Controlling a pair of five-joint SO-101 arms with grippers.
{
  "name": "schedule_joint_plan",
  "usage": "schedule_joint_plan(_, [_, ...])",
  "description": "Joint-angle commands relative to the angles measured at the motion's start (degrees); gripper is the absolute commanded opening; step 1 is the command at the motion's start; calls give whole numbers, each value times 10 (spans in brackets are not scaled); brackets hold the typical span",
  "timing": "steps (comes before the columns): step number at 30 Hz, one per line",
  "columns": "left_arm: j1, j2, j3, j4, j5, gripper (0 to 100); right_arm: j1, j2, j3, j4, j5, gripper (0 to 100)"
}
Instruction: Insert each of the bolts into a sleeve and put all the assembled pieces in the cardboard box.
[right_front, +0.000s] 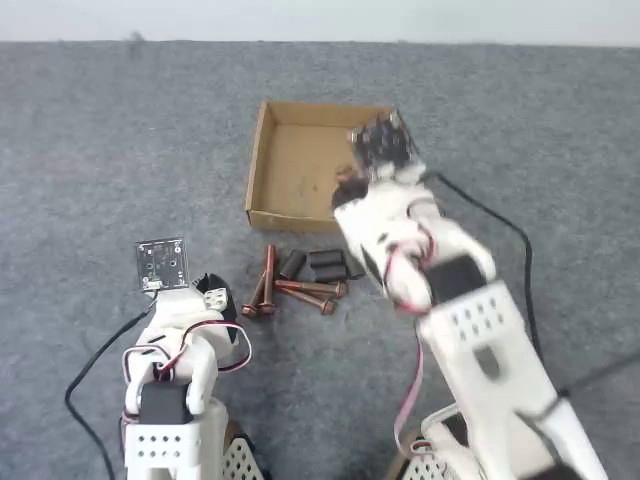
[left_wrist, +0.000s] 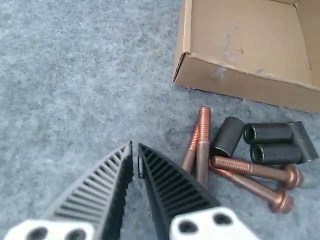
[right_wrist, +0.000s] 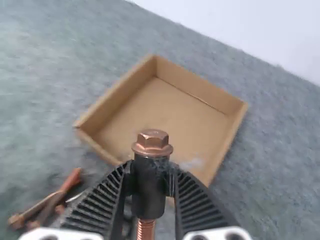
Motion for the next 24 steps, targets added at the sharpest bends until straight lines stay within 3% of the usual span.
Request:
schedule_joint_plan(1, [-4,-11,-7,3,-4,11,36,85,-112,-1,3,8])
schedule_joint_plan(16, [-25,-12,-7,1,-5,11,61,436,-378,-1,2,9])
schedule_joint_plan(21, [-25,-11,-7,-11,-5,11,65,509,-428,-1,-82,11])
schedule_joint_plan(24, [-25,-11,-7,-11,-5,11,65,532,-439,0,-88,11])
